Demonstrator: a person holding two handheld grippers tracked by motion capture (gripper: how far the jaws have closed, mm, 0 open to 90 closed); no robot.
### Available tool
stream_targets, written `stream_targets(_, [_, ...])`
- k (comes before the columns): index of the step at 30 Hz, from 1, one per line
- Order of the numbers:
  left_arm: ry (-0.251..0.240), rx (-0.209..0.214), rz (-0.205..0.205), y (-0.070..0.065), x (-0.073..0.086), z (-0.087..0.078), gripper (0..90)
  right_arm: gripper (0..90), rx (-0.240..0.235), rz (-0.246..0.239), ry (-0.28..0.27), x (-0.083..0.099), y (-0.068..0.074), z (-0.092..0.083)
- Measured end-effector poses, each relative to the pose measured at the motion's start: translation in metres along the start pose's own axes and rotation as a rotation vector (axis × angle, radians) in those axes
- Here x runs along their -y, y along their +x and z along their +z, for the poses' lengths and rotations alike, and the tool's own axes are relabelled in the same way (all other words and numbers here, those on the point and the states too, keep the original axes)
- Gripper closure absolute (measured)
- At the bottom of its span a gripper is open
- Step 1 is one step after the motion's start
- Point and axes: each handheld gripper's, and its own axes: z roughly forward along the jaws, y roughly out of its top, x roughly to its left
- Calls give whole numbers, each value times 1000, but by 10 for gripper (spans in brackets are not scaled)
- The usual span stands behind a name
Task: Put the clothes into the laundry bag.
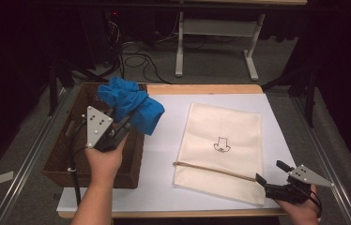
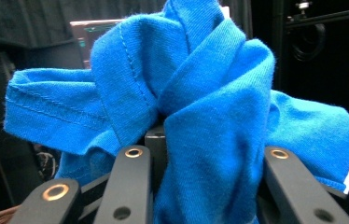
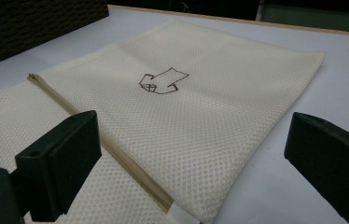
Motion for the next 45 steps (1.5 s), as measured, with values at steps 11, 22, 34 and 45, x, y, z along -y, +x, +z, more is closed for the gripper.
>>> stream_targets(11, [-4,92,-17,-38,-1,17,674,45,-3,2,-3,0,0,-1])
stream_targets(22, [5,185,-11,-77,9,26,674,47,-7,-4,-6,0,0,-1])
stream_targets(34, [54,273,-38,-111,36,26,674,55,-14,-9,-10,-1,1,-2])
stream_targets(45, [24,320,-69,-120,47,-16,672,119,-44,-20,-11,-2,6,1])
